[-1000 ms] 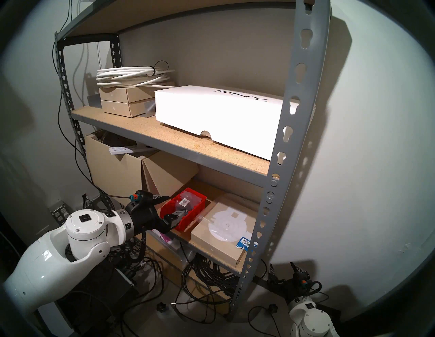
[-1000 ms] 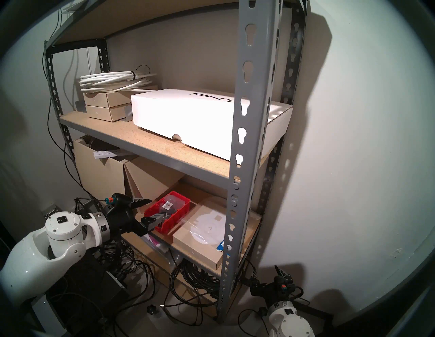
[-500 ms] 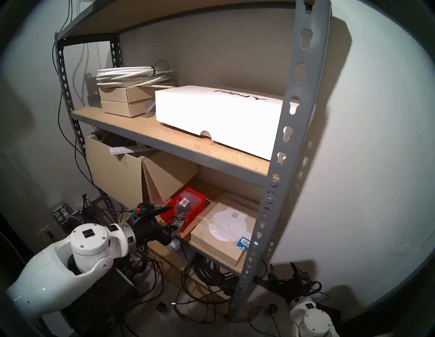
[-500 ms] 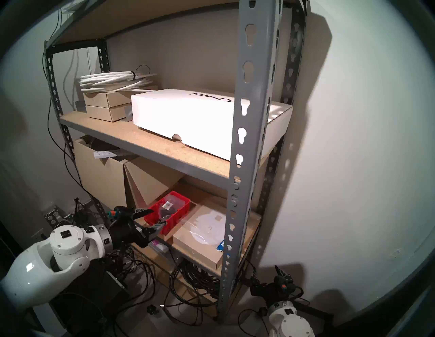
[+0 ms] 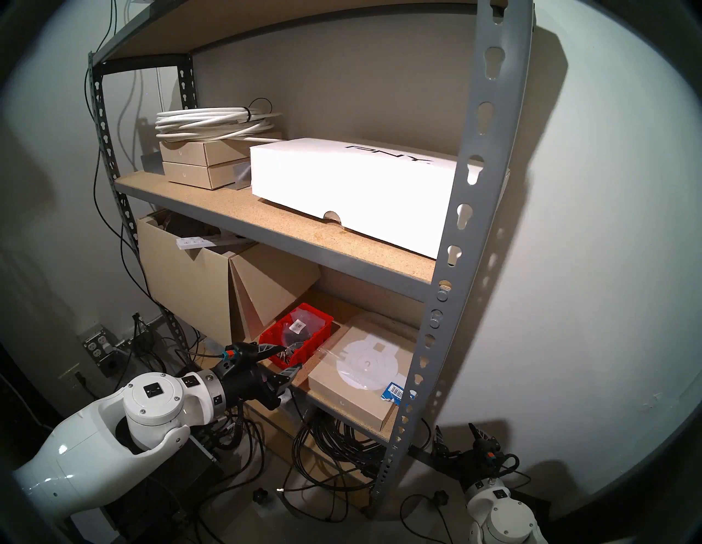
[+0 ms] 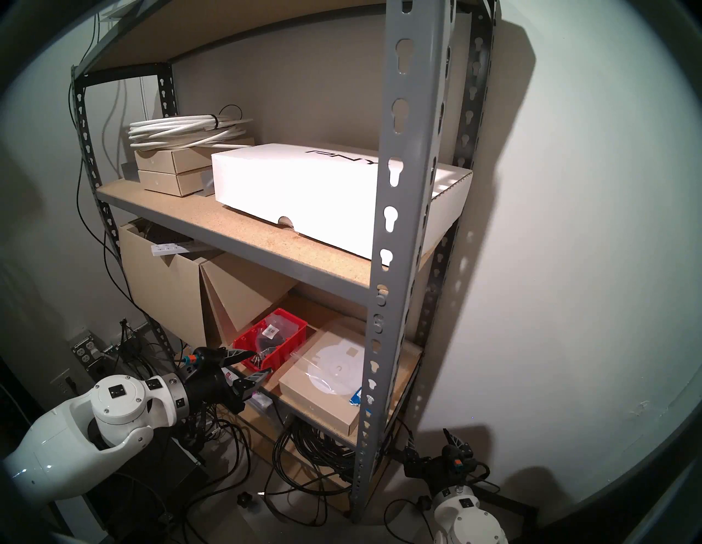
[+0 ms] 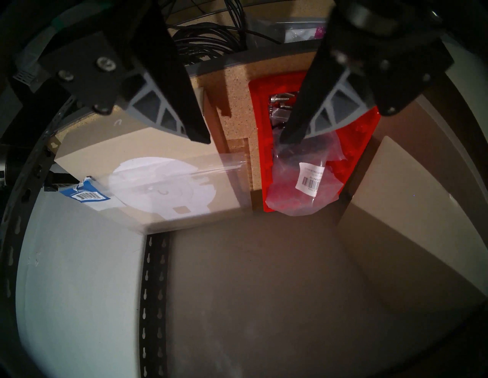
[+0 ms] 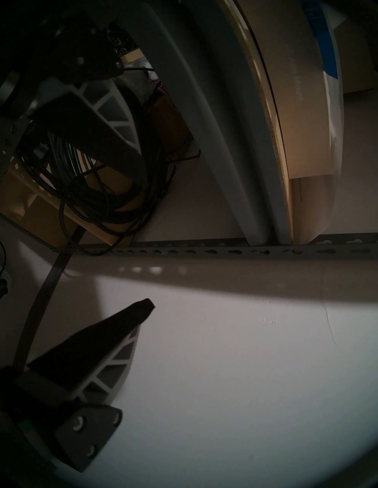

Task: Organize the rack shelf by putting things into a case

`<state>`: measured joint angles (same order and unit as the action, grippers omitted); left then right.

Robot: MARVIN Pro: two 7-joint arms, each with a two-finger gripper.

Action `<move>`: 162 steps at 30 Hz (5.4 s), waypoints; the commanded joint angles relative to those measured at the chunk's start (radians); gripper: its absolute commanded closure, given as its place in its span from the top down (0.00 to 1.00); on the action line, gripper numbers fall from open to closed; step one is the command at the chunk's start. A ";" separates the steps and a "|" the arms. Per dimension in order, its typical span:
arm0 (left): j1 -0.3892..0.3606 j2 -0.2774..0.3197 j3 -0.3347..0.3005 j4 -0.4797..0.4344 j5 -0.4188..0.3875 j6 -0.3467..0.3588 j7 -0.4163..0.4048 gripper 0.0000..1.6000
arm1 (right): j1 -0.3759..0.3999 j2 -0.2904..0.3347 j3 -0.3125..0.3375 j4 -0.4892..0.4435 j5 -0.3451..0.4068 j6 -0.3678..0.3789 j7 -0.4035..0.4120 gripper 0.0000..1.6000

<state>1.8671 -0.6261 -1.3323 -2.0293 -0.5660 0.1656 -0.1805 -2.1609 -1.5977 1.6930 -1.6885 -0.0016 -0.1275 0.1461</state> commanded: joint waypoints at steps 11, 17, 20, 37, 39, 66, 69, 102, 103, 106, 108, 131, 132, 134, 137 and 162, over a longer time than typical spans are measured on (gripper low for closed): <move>-0.107 -0.077 0.072 0.081 0.076 -0.038 0.012 0.76 | 0.001 0.000 0.000 -0.018 0.000 -0.002 0.000 1.00; -0.129 -0.079 0.089 0.103 0.098 -0.052 0.006 0.81 | 0.001 0.000 0.000 -0.017 0.000 -0.002 0.000 1.00; -0.140 -0.086 0.100 0.114 0.107 -0.055 0.006 0.81 | 0.001 0.000 0.000 -0.018 0.000 -0.002 0.000 1.00; -0.212 -0.138 0.168 0.186 0.205 -0.068 0.032 0.65 | 0.000 0.000 0.000 -0.018 0.000 -0.001 0.000 1.00; -0.214 -0.138 0.173 0.194 0.215 -0.082 0.034 0.63 | 0.000 0.000 0.000 -0.018 0.000 -0.001 0.000 1.00; -0.276 -0.176 0.196 0.275 0.247 -0.127 -0.009 0.70 | 0.000 0.000 0.000 -0.018 0.000 -0.001 0.000 1.00; -0.288 -0.182 0.199 0.285 0.254 -0.123 -0.014 0.69 | 0.000 0.000 0.000 -0.018 0.000 -0.001 0.000 1.00; -0.247 -0.209 0.160 0.184 0.246 0.003 0.051 0.00 | 0.001 0.000 0.000 -0.017 0.000 -0.002 0.000 1.00; -0.244 -0.211 0.156 0.173 0.247 -0.001 0.058 0.00 | 0.001 0.000 0.000 -0.017 0.000 -0.002 0.000 1.00; -0.243 -0.213 0.151 0.145 0.239 0.019 0.066 0.00 | 0.001 0.000 0.000 -0.016 0.000 -0.002 0.000 1.00; -0.238 -0.216 0.147 0.128 0.239 0.034 0.081 0.00 | 0.001 0.000 0.000 -0.016 0.000 -0.002 0.000 1.00; -0.251 -0.211 0.131 -0.014 0.280 0.110 0.149 0.00 | 0.001 0.000 0.000 -0.016 0.000 -0.003 0.000 1.00; -0.251 -0.215 0.127 -0.022 0.276 0.110 0.152 0.00 | 0.002 0.000 0.000 -0.016 0.000 -0.003 0.000 1.00; -0.249 -0.214 0.125 -0.041 0.271 0.115 0.150 0.00 | 0.002 0.000 0.000 -0.016 0.000 -0.003 0.000 1.00; -0.242 -0.214 0.126 -0.063 0.271 0.129 0.153 0.00 | 0.001 0.000 0.000 -0.016 0.000 -0.003 0.000 1.00; -0.216 -0.283 0.228 -0.168 0.248 0.209 0.208 0.00 | 0.001 0.000 0.000 -0.017 0.000 -0.002 0.000 1.00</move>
<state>1.6595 -0.8846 -1.1196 -2.1474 -0.3336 0.3856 0.0114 -2.1608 -1.5977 1.6929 -1.6881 -0.0016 -0.1276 0.1461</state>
